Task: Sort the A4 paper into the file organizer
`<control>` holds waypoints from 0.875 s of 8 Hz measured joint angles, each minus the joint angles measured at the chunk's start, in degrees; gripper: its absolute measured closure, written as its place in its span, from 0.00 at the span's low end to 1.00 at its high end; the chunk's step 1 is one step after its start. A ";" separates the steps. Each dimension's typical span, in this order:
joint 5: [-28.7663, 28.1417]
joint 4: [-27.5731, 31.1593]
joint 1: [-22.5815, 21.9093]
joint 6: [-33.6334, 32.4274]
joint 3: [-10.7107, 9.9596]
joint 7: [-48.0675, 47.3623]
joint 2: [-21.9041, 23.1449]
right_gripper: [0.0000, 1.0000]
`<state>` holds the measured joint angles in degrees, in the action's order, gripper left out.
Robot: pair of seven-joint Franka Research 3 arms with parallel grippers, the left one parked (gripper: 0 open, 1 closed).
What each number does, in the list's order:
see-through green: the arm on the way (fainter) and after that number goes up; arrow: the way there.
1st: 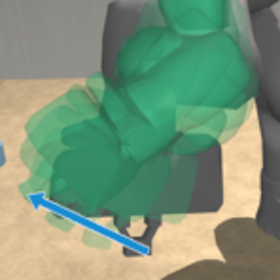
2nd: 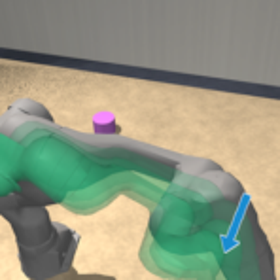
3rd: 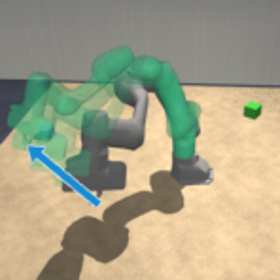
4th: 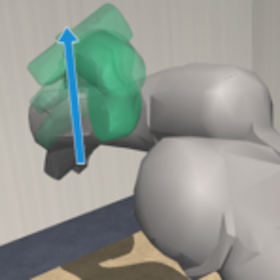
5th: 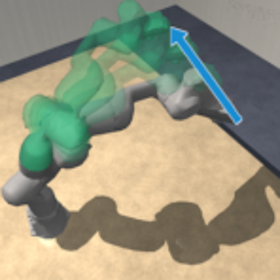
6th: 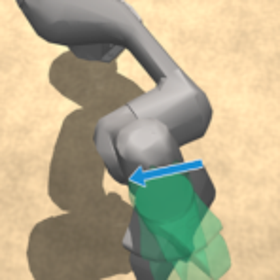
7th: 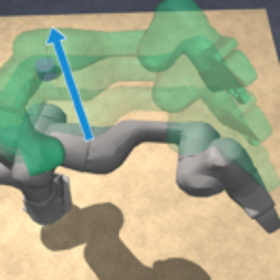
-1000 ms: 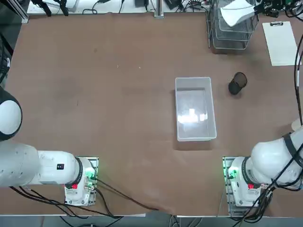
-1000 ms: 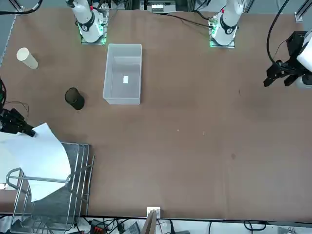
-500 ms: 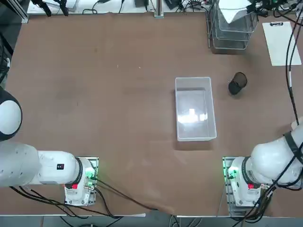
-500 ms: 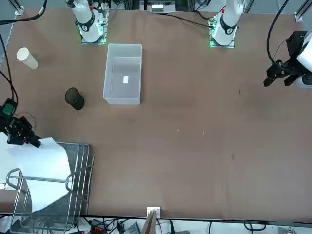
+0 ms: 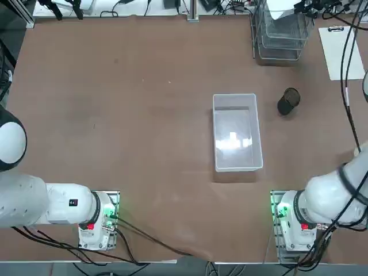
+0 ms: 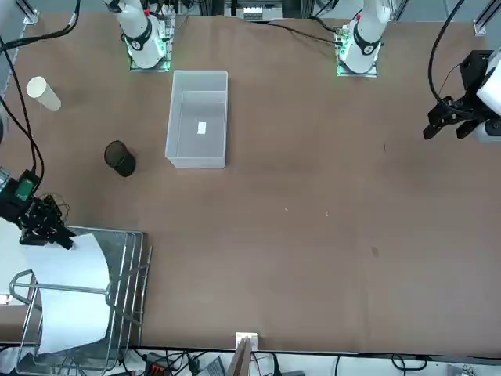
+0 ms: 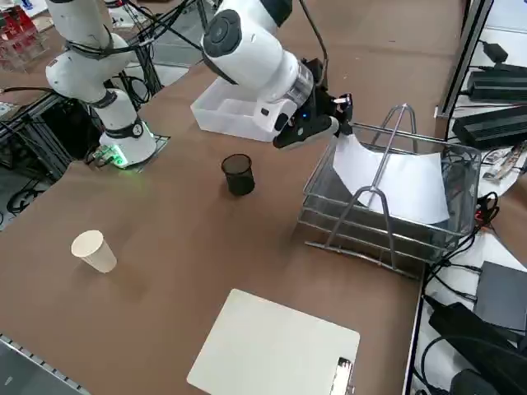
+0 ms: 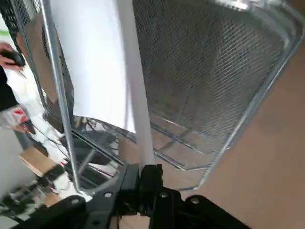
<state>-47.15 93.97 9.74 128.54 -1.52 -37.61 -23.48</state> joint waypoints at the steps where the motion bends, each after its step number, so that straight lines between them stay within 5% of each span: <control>1: -1.42 0.36 -1.03 2.23 0.02 -0.99 -0.50 0.99; 6: -2.87 0.48 -2.43 5.10 0.02 -1.18 -2.11 0.96; 7: -2.82 0.45 -2.45 5.10 0.02 0.62 -2.11 0.82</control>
<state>-49.98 94.41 7.28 133.64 -1.50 -36.99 -25.60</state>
